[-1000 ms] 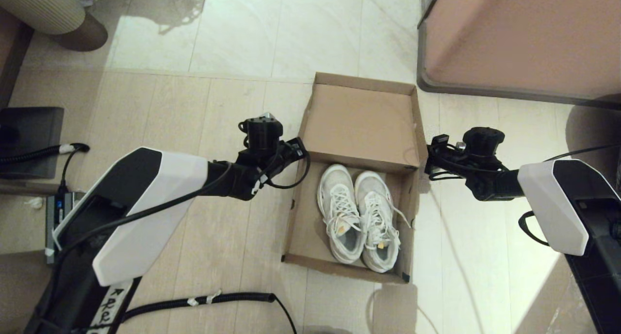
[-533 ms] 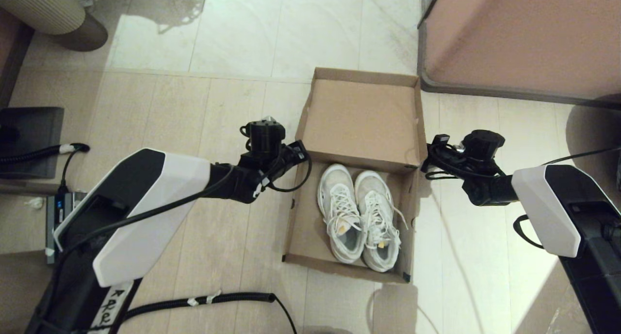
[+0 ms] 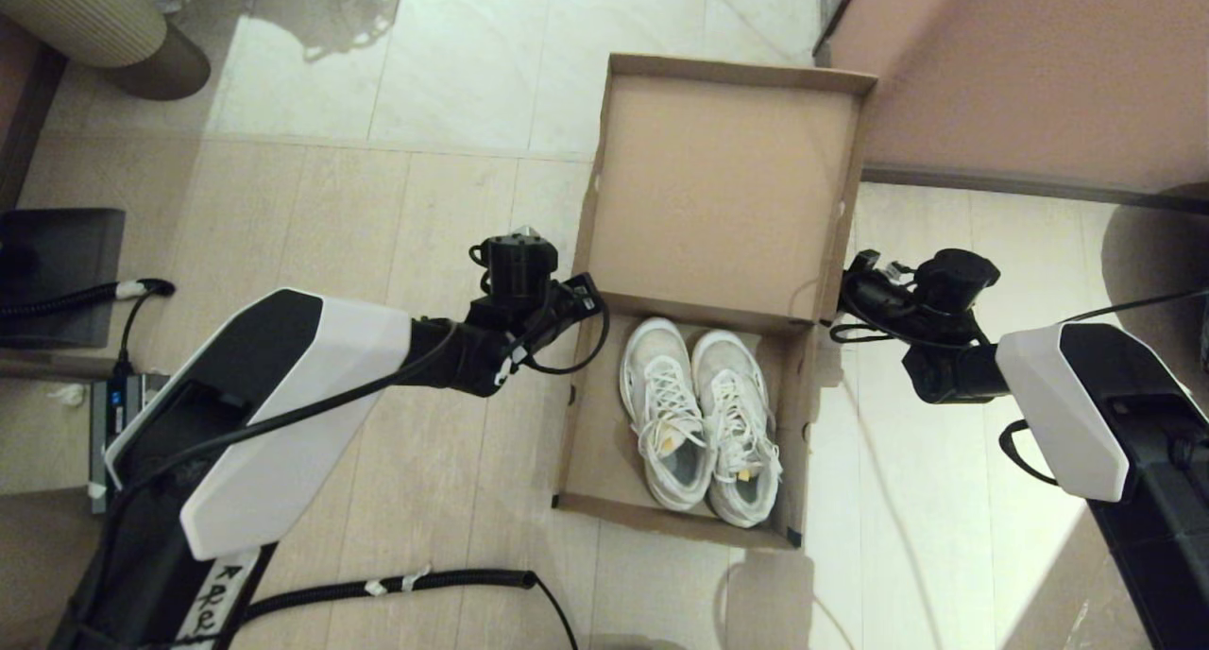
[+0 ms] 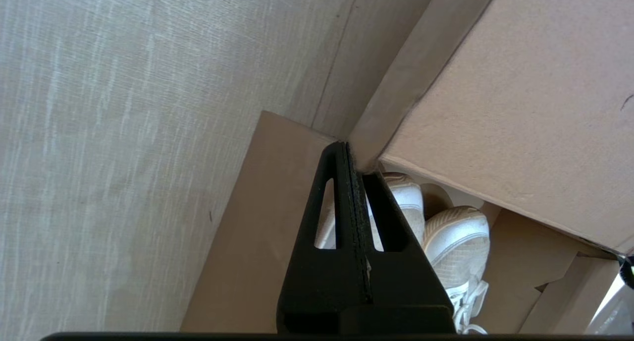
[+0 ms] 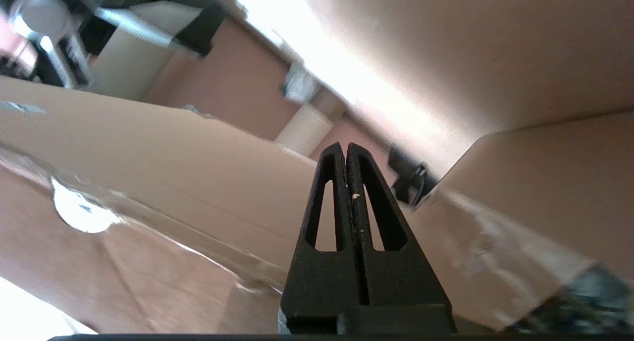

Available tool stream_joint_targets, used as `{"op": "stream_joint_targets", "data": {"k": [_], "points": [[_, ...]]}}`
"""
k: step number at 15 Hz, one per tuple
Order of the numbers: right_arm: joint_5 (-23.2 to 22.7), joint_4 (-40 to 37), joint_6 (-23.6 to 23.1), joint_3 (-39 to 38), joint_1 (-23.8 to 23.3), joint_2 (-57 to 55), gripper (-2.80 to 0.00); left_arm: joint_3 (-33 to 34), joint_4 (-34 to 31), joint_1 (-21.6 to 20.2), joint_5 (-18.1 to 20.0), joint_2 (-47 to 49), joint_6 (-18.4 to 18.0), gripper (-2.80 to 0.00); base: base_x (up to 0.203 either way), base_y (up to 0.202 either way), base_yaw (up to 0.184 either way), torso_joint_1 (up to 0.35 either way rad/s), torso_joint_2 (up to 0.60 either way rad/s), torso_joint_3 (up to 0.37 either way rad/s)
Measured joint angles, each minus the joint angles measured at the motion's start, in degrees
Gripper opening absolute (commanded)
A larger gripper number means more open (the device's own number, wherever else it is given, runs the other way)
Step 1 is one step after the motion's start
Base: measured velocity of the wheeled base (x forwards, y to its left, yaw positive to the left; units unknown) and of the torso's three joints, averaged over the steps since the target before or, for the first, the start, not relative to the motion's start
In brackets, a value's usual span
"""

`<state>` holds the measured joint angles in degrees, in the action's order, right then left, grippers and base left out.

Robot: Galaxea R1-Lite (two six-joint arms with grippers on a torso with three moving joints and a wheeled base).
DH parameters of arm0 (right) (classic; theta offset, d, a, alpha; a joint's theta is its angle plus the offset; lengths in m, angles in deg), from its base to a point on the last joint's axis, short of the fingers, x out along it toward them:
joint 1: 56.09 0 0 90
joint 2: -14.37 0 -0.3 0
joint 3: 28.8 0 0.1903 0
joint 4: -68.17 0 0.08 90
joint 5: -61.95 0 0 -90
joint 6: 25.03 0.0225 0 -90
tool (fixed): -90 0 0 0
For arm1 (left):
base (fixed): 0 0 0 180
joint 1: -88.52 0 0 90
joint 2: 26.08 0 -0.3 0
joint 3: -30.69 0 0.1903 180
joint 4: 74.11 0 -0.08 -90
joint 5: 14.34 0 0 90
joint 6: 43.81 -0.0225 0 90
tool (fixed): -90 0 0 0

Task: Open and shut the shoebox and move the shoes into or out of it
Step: Close the shoe box

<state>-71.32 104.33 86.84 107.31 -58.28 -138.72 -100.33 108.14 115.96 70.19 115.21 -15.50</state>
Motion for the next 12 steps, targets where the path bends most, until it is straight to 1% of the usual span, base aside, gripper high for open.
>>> {"op": "stream_joint_targets", "data": {"k": [2, 4, 8, 10, 12], "points": [[-0.6, 1.5, 1.4, 0.1, -0.2, 0.1, -2.80, 0.0, 0.0, 0.0, 0.1, 0.0, 0.0, -2.80, 0.000, 0.000, 0.000, 0.000, 0.00, 0.000], [-1.1, 2.1, 2.0, 0.1, -0.3, 0.5, -2.80, 0.1, 0.1, 0.0, 0.0, 0.0, 0.1, -2.80, 0.000, 0.000, 0.000, 0.000, 0.00, 0.000], [-5.5, 7.1, 5.2, 0.0, -1.1, 2.0, -2.80, 1.3, 0.5, 0.0, -1.4, -0.3, 0.4, -2.80, 0.000, 0.000, 0.000, 0.000, 0.00, 0.000], [-8.8, 10.4, 8.0, 0.0, -1.5, 2.7, -2.80, 1.5, 0.4, 0.0, -1.5, -0.5, 0.8, -2.80, 0.000, 0.000, 0.000, 0.000, 0.00, 0.000], [-10.8, 14.2, 11.8, 0.0, -1.6, 3.1, -2.80, 1.6, 0.3, 0.0, -1.7, -0.8, 0.9, -2.80, 0.000, 0.000, 0.000, 0.000, 0.00, 0.000]]}}
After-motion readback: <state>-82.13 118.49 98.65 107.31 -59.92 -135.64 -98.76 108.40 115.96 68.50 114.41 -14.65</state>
